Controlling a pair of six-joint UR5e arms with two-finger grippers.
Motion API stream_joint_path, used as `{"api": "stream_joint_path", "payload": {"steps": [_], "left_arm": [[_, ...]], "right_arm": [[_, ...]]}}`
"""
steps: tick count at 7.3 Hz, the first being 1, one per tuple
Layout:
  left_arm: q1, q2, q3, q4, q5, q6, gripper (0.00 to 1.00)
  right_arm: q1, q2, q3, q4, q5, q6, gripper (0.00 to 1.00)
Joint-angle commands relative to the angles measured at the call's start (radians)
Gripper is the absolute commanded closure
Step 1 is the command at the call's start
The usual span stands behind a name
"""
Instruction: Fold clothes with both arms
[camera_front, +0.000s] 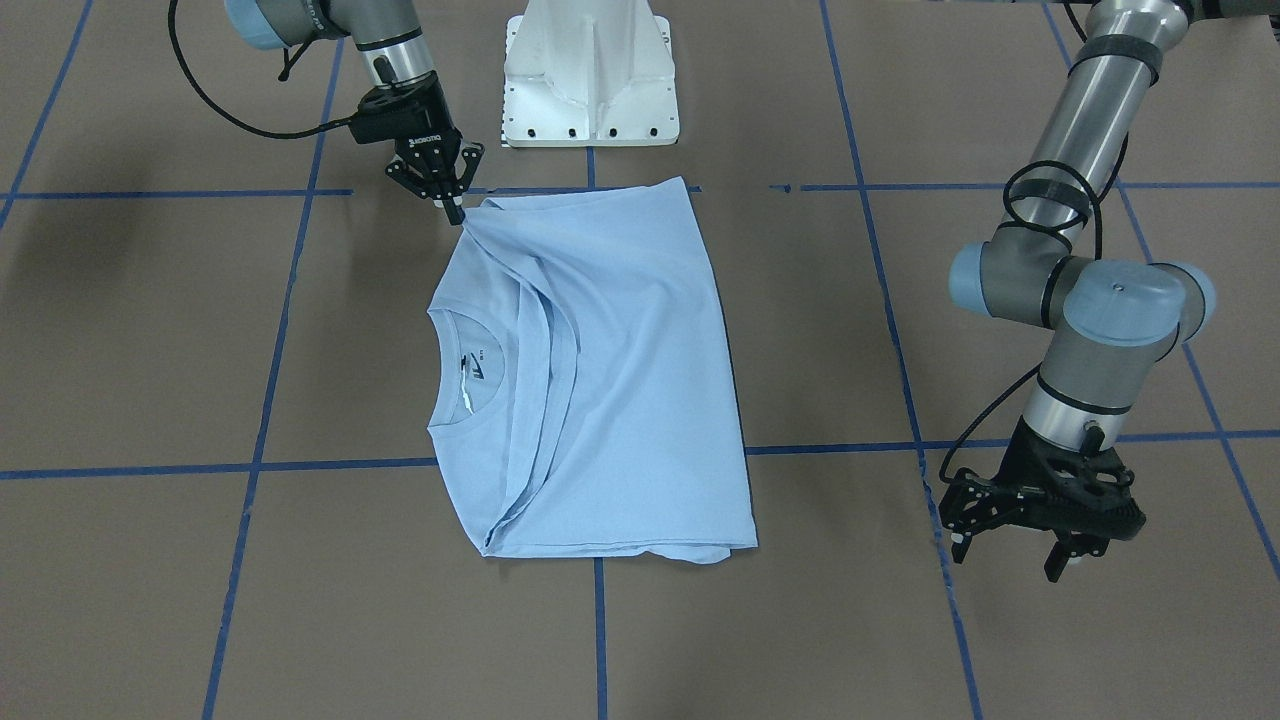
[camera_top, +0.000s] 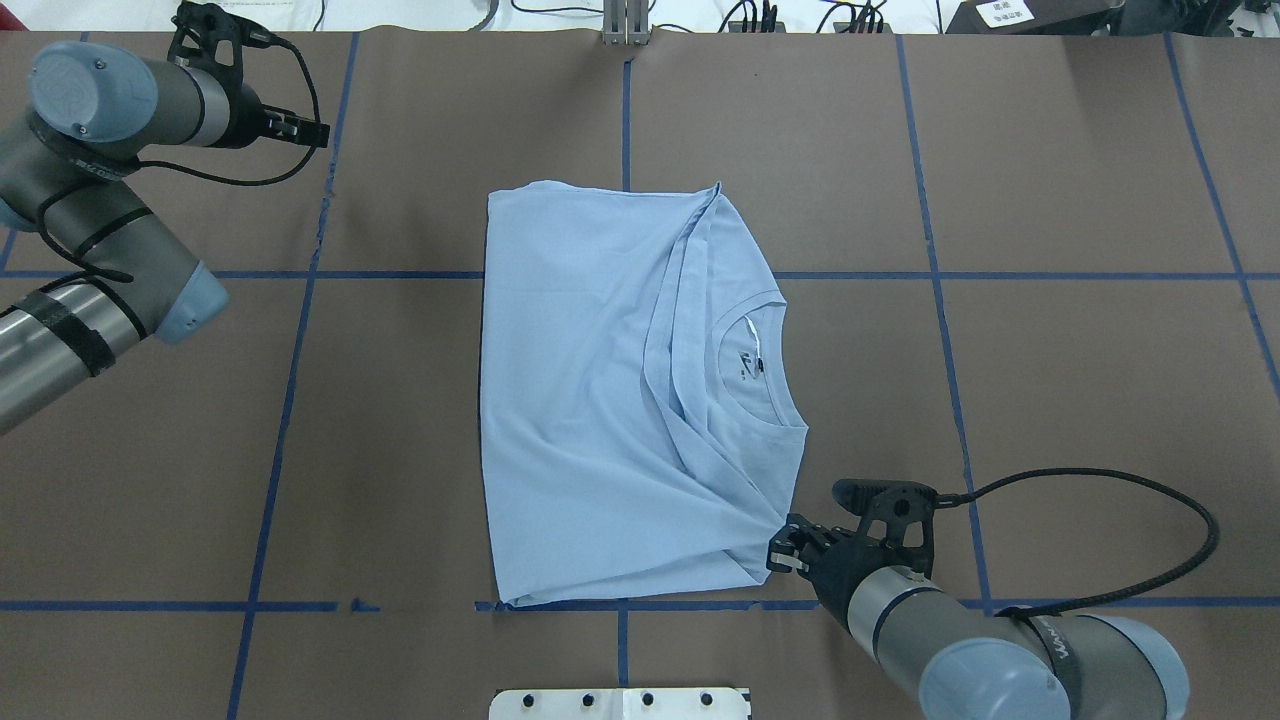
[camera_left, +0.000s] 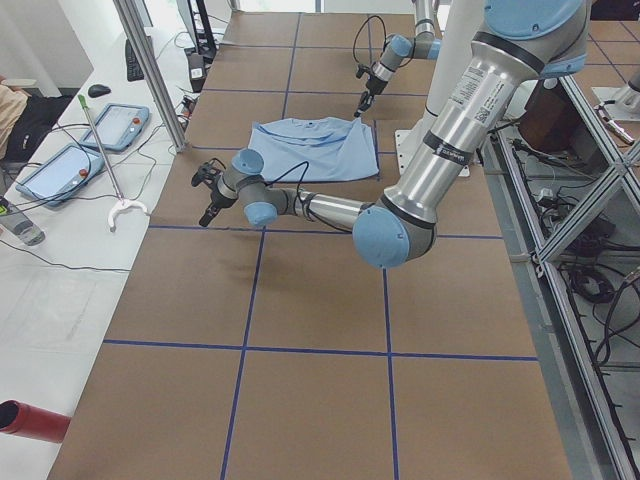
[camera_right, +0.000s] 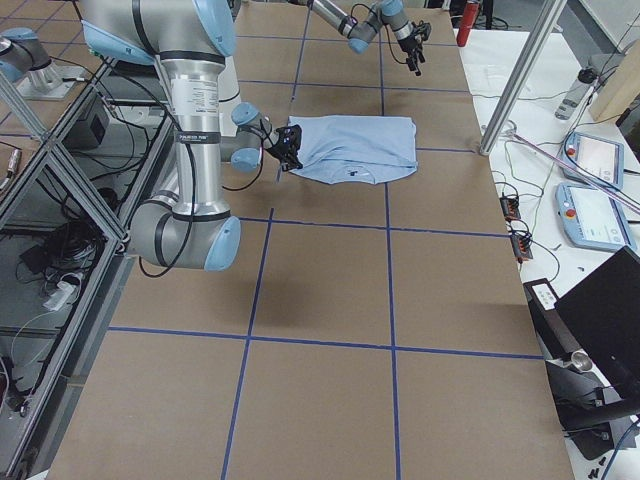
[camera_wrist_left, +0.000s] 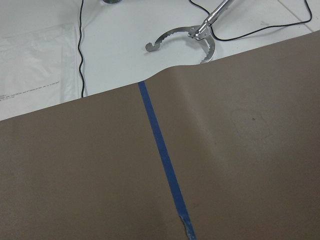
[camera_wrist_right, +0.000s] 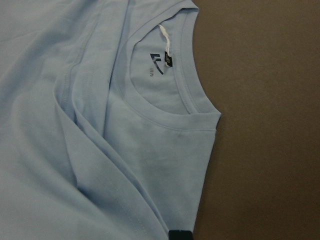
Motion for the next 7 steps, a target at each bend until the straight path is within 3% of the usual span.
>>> {"api": "stream_joint_path", "payload": {"steps": [1,4,5,6,7], "left_arm": [[0.0,0.0,0.0,0.0,0.0,0.0,0.0],[0.008,0.0,0.0,0.0,0.0,-0.001,0.0],[0.009,0.0,-0.003,0.0,0.0,-0.01,0.0],[0.009,0.0,-0.012,0.0,-0.002,-0.041,0.0],[0.011,0.002,-0.039,0.002,-0.005,-0.043,0.0]], "right_arm": [[-0.111,-0.032,0.007,-0.002,-0.111,0.2,1.0],[-0.202,-0.035,-0.004,-0.015,-0.238,0.312,1.0],[-0.202,-0.037,-0.011,-0.015,-0.238,0.3,0.55],[-0.194,-0.034,-0.007,-0.018,-0.235,0.259,0.01],[-0.164,-0.029,0.027,-0.018,-0.219,0.177,0.0]]}}
